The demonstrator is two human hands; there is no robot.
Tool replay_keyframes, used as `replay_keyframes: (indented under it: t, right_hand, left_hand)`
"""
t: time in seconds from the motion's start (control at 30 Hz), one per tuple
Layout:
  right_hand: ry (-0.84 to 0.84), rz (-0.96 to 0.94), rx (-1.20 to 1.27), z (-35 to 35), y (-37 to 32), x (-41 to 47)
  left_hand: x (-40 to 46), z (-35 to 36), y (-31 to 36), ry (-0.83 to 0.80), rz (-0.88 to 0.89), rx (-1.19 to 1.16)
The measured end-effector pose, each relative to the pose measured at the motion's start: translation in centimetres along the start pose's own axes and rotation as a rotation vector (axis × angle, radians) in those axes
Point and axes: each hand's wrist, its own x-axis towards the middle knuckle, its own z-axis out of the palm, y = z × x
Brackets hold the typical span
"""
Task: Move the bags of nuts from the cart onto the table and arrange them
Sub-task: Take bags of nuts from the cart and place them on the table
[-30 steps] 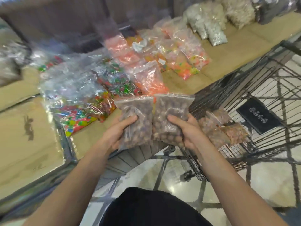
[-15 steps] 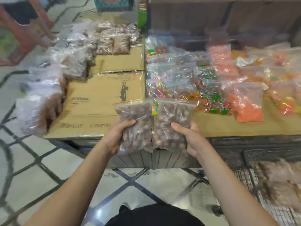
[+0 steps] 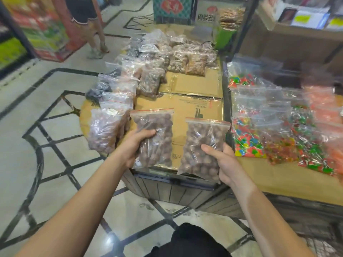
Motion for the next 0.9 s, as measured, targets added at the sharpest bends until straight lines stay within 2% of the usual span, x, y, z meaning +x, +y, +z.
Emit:
replay_keyframes:
  t: [0.2,0.43,0.6,0.83,0.9]
  right_hand:
    - [-0.062,0.039,-0.032,1.9,0.0,4.9]
    - [-0.085,0.053,-0.069,3.3,-0.1,12.0]
    - [-0.071,0.092,-0.094,4.0,-0.4,16.3]
    - [-0.094,0.102,-0.147,6.2,-1.7,21.9]
    - [-0.101,0.112,-0.167,7.0,-1.9,23.0]
  left_hand:
    - [5.2,-2.2,0.9,0.062,-0.048,-0.013]
    - [13.1,-2.6,1.6,0.249,-0.160,-0.074]
    - [19.1,-2.9,3.1,0.360,-0.161,-0.074]
    - [26.5,-3.5,5.9,0.439,-0.091,0.076]
    - [28.0,-4.0,6.2,0.494,-0.088,0.212]
